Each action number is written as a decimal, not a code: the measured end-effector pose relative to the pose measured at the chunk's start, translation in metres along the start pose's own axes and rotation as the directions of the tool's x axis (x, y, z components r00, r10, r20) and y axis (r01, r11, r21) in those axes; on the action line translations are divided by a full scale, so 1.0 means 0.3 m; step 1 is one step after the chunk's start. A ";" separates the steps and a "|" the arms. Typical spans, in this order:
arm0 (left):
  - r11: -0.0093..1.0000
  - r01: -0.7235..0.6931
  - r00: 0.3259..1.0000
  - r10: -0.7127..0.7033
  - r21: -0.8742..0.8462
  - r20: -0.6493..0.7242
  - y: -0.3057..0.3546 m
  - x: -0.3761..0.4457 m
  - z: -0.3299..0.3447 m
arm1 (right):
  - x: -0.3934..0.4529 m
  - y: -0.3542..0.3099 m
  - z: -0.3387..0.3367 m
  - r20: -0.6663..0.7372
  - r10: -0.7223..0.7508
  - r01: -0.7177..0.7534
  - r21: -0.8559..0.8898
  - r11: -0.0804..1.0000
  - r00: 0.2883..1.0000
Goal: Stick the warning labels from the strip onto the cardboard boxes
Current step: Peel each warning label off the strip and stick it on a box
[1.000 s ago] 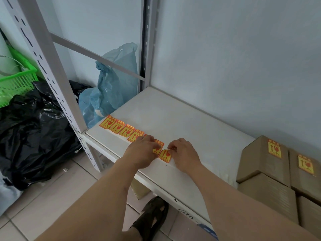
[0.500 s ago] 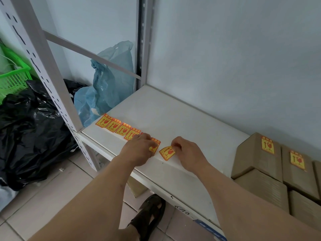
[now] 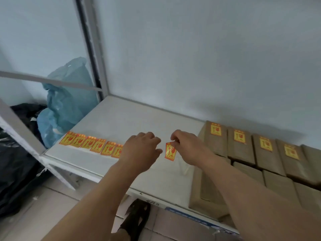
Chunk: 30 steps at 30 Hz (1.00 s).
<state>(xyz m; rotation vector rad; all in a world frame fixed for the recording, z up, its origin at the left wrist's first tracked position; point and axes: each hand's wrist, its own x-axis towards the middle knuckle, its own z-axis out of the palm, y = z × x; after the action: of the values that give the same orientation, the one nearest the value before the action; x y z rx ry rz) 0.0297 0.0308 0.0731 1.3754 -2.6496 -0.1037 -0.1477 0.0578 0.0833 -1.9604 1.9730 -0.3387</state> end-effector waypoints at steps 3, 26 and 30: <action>0.998 -0.055 0.998 0.055 -0.008 0.009 0.135 0.039 -0.015 | -0.084 0.068 -0.119 -0.015 0.027 -0.028 -0.056 0.998 1.000; 0.905 -0.357 0.925 0.378 -0.229 0.051 1.190 0.322 0.056 | -0.601 0.975 -0.588 -0.231 0.431 -0.372 0.256 0.892 0.872; 0.878 -0.406 0.905 0.424 -0.253 0.018 1.286 0.355 0.090 | -0.600 1.079 -0.618 -0.254 0.455 -0.381 0.290 0.878 0.854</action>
<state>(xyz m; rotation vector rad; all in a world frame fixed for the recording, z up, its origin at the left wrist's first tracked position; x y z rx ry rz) -0.3464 0.1659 0.1086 0.7192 -2.8077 -0.4180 -0.5199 0.2315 0.1364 -1.3423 2.3678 -0.7630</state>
